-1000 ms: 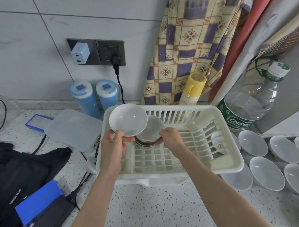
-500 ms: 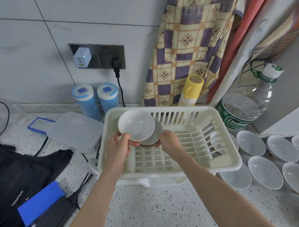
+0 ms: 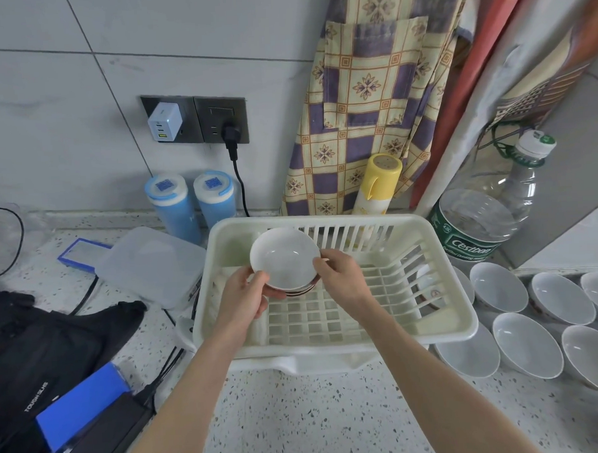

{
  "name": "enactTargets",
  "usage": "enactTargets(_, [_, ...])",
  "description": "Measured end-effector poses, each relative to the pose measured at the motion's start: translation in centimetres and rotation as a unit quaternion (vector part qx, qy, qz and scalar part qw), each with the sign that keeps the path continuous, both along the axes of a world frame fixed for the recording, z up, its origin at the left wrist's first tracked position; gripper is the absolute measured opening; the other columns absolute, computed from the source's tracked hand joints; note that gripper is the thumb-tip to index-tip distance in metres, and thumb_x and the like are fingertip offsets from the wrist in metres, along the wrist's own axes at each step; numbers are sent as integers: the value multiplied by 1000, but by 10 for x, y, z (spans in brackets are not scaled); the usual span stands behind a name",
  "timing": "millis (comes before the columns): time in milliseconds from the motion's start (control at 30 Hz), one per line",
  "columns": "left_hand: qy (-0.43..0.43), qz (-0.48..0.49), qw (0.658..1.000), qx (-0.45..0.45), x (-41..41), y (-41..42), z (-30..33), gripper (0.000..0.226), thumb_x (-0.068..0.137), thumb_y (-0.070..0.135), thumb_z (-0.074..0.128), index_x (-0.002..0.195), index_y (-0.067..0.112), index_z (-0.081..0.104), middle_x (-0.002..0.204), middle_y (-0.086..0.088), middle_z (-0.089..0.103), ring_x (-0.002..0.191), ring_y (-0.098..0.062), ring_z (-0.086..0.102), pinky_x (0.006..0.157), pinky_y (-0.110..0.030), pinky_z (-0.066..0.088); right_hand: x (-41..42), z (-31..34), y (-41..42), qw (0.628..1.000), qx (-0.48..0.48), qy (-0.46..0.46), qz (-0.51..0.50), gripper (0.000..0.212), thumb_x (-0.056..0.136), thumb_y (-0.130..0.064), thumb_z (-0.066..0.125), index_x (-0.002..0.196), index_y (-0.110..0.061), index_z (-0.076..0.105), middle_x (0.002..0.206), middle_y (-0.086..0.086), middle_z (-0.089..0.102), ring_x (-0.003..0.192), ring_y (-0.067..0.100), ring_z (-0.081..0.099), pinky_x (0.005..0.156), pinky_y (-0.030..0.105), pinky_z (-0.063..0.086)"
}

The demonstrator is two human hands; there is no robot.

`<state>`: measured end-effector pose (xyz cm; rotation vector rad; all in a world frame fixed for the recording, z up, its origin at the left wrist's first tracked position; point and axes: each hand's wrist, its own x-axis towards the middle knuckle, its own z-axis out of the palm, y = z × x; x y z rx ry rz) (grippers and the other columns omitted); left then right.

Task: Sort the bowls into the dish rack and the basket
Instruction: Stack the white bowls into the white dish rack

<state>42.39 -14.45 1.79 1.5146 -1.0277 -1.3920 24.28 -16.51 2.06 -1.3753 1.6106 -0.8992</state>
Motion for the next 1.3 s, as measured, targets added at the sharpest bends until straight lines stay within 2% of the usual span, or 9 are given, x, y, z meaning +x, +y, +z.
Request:
enactTargets(100, [-13, -16, 1000, -6, -3, 0, 0, 33, 94, 19, 49, 126, 18, 53, 74, -6, 77, 34, -6, 36, 35, -15, 28, -1, 1, -3, 999, 8, 41, -1, 20, 87, -8, 44, 87, -4, 63, 63, 10, 61, 34, 4, 36, 37, 19, 29])
enactTargets(233, [-42, -11, 998, -36, -5, 0, -1, 60, 97, 37, 52, 151, 37, 25, 77, 0, 78, 37, -2, 46, 38, -16, 37, 2, 3, -10, 998, 28, 49, -26, 20, 86, -10, 43, 83, -13, 63, 68, 4, 69, 28, 0, 39, 32, 15, 28])
enactTargets(300, [-59, -3, 997, -42, -4, -1, -4, 57, 98, 41, 51, 150, 36, 29, 75, -2, 77, 36, -2, 44, 38, -18, 38, 3, 2, -12, 997, 41, 63, -34, 20, 86, -11, 43, 82, -17, 62, 69, 4, 70, 27, 2, 38, 32, 15, 28])
enactTargets(433, [-91, -20, 994, -50, -5, -3, -9, 46, 98, 32, 52, 143, 36, 44, 71, -2, 76, 36, -1, 41, 38, -19, 37, 4, -2, -16, 992, 62, 105, -37, 22, 86, -12, 44, 91, -6, 65, 78, 14, 73, 39, 10, 40, 40, 21, 34])
enactTargets(567, [-108, -24, 993, -42, -4, -6, -14, 45, 98, 31, 54, 143, 32, 47, 68, 0, 76, 33, -2, 35, 37, -17, 34, 7, -5, -17, 989, 62, 128, -34, 24, 86, -12, 45, 91, -1, 66, 82, 17, 73, 46, 17, 44, 45, 24, 37])
enactTargets(733, [-129, -39, 990, -52, -5, -8, -17, 40, 98, 36, 54, 138, 36, 52, 66, 3, 75, 36, 4, 49, 39, -8, 33, 7, -9, -20, 985, 61, 160, -32, 25, 86, -11, 44, 88, 2, 65, 85, 17, 72, 53, 21, 47, 46, 24, 36])
enactTargets(933, [-147, -46, 987, -49, -4, -9, -20, 36, 98, 32, 54, 133, 36, 57, 66, 6, 75, 35, 4, 47, 38, -8, 32, 6, -14, -20, 982, 73, 173, -25, 25, 87, -12, 41, 88, -1, 63, 86, 13, 72, 52, 18, 47, 46, 23, 36])
enactTargets(1200, [-163, -44, 984, -55, -4, -8, -18, 38, 98, 28, 54, 137, 30, 57, 66, 7, 75, 35, 4, 46, 46, -19, 36, 2, -20, -19, 987, 93, 124, -38, 29, 88, -13, 40, 84, 2, 64, 86, 17, 72, 48, 16, 40, 47, 25, 33])
enactTargets(1300, [-162, -42, 984, -66, -5, -6, -15, 37, 98, 28, 54, 135, 31, 59, 66, 6, 75, 35, 4, 47, 45, -18, 37, 1, -21, -16, 991, 96, 74, -51, 28, 87, -12, 42, 83, 3, 66, 73, 15, 65, 47, 15, 35, 46, 23, 29])
